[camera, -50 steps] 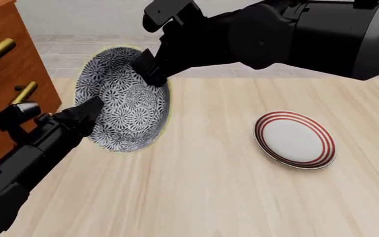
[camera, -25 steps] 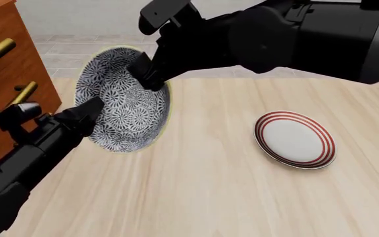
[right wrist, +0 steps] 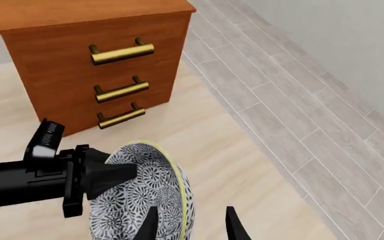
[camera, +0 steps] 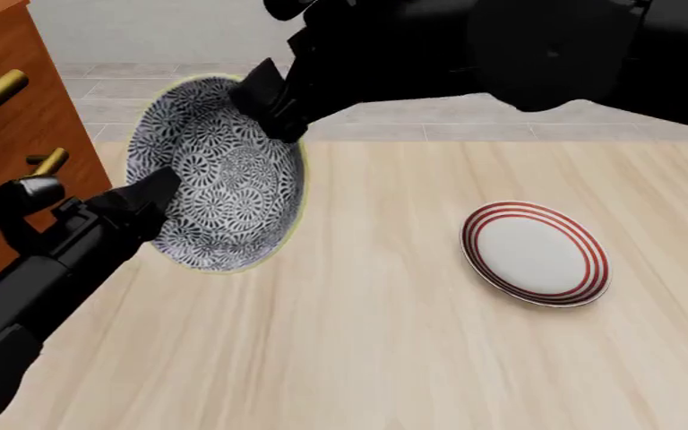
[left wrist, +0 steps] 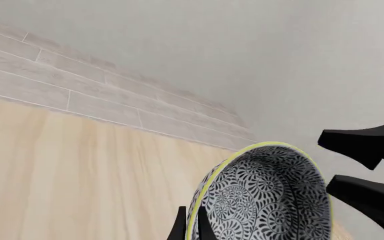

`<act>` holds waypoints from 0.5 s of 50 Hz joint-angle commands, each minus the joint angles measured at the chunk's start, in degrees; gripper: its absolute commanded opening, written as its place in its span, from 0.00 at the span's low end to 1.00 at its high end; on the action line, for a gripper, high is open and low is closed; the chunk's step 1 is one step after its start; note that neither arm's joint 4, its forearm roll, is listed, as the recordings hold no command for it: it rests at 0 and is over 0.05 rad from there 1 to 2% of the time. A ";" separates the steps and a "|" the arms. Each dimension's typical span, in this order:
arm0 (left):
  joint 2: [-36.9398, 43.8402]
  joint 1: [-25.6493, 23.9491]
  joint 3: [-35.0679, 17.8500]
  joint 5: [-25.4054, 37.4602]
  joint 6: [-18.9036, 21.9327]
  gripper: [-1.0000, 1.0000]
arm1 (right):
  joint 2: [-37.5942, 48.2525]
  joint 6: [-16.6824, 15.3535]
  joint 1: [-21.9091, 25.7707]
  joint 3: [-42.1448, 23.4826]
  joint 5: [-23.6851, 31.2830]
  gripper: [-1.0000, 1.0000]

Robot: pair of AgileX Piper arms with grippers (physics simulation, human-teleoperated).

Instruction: Put the bowl on top of the cabinet.

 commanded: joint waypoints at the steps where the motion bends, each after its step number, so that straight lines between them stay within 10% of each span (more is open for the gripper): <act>1: -2.54 0.45 -0.96 2.65 1.43 0.00 | -4.32 0.57 0.86 1.99 -0.50 1.00; 25: -12.05 -1.64 -5.95 16.96 3.06 0.00 | -21.14 10.17 -2.15 14.91 -9.75 1.00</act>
